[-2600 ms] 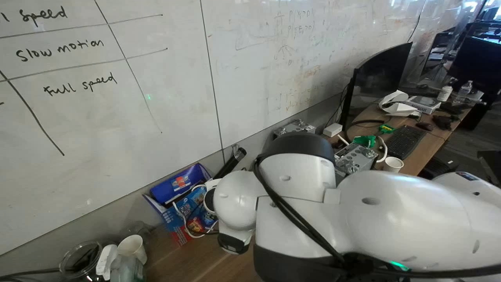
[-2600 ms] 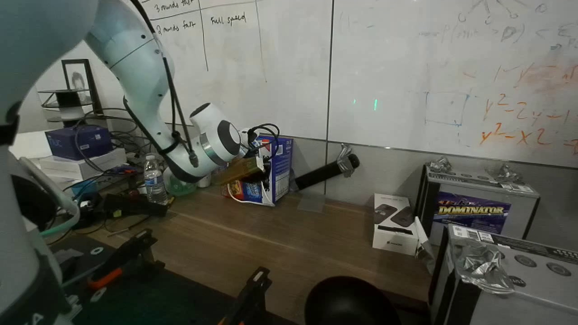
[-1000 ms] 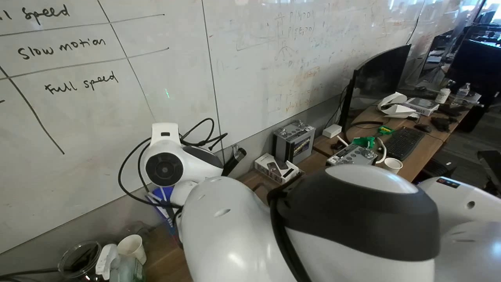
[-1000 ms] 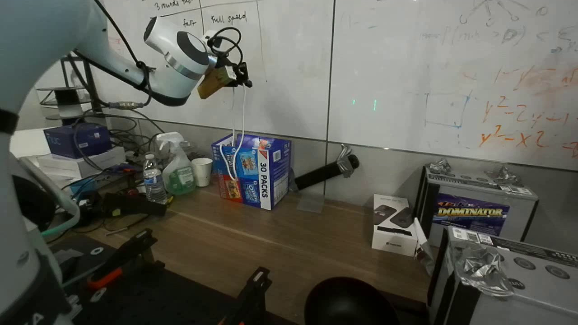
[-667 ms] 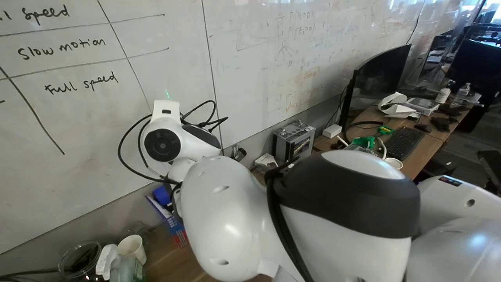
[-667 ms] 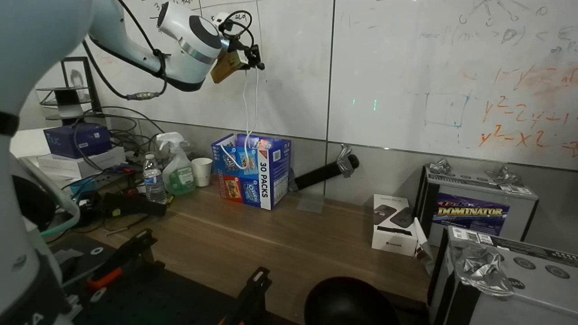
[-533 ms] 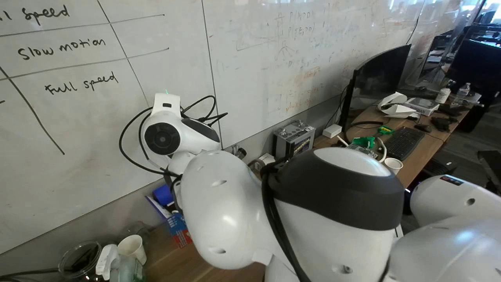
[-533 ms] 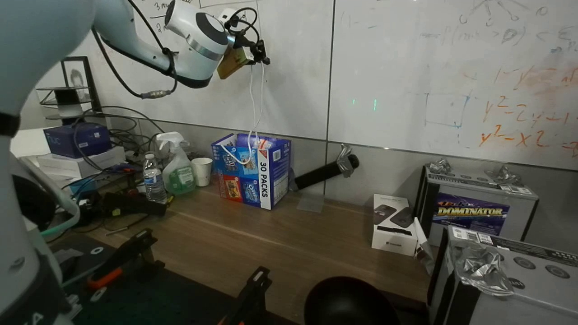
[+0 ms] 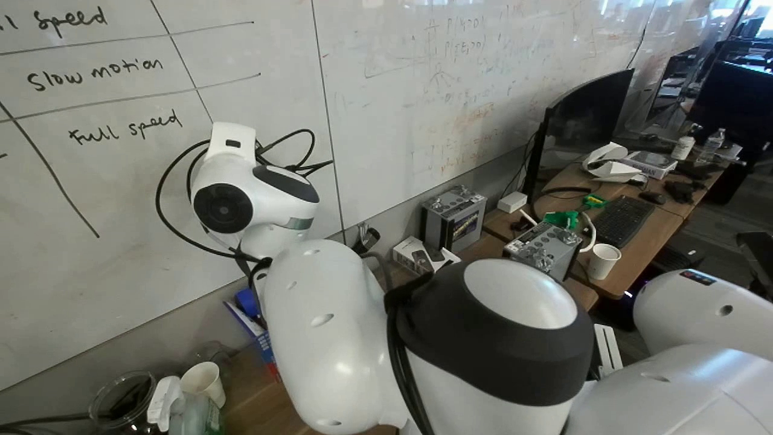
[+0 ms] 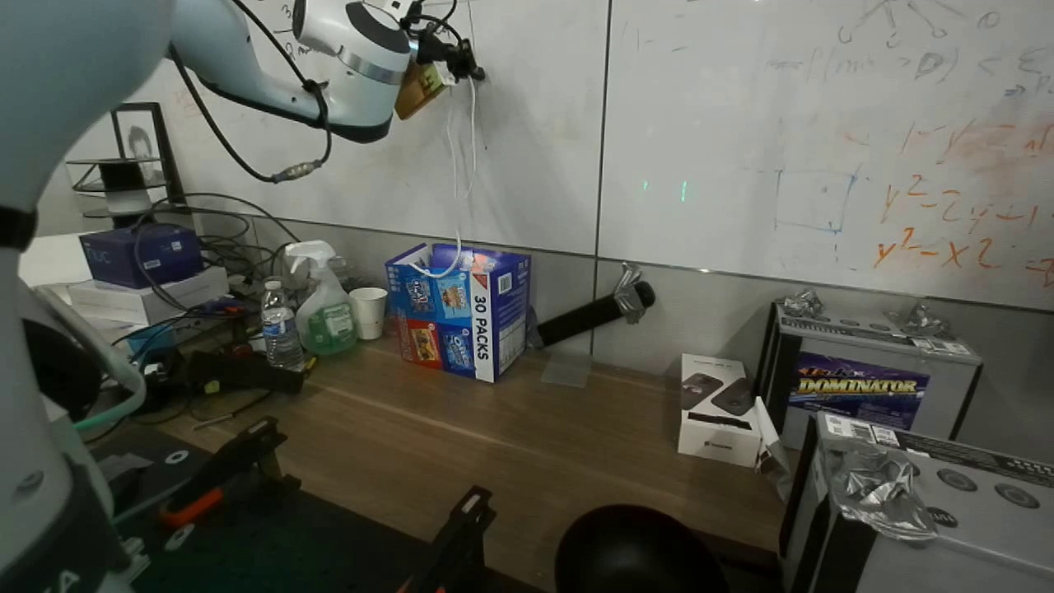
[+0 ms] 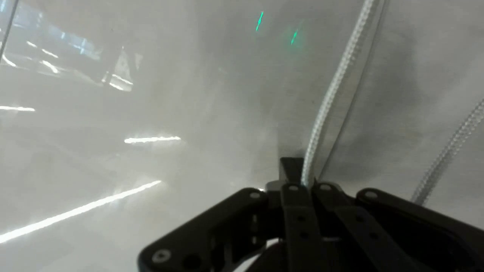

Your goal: Put the white strings inside the box.

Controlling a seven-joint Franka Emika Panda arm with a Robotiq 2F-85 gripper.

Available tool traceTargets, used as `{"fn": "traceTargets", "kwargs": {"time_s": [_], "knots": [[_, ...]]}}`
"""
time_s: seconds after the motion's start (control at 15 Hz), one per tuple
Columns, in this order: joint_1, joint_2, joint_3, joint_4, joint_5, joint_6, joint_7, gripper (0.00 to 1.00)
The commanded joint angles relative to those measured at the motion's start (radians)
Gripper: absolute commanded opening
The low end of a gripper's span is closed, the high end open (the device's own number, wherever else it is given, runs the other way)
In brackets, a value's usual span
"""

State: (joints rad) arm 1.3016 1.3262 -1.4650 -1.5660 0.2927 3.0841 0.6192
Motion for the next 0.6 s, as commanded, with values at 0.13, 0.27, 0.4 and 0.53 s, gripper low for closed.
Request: {"fn": "traceTargets", "kwargs": {"time_s": [0.13,0.27,0.4,0.53], "knots": [[-0.006,0.104,-0.12,0.042,0.031,-0.012,0.104,0.0],[-0.009,0.115,-0.137,0.045,0.031,-0.008,0.127,0.0],[-0.013,0.122,-0.149,0.042,0.037,0.01,0.15,0.0],[-0.018,0.119,-0.148,0.042,0.047,0.03,0.173,0.0]]}}
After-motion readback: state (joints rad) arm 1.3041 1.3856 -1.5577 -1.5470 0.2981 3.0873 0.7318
